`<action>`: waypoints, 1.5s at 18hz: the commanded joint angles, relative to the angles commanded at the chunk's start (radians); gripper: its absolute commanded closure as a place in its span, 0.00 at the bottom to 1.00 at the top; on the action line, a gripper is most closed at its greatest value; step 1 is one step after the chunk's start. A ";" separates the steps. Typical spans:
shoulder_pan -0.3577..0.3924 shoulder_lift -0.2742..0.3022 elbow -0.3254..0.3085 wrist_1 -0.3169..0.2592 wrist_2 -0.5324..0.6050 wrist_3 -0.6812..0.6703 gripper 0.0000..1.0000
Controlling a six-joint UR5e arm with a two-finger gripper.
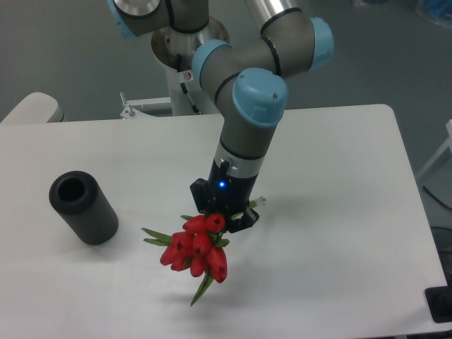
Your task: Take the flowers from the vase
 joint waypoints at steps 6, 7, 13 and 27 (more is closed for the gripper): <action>-0.057 -0.071 0.035 -0.011 0.169 0.075 0.94; -0.058 -0.077 0.037 -0.011 0.190 0.087 0.94; -0.057 -0.104 0.051 -0.011 0.200 0.144 0.94; -0.074 -0.147 0.081 -0.022 0.235 0.147 0.94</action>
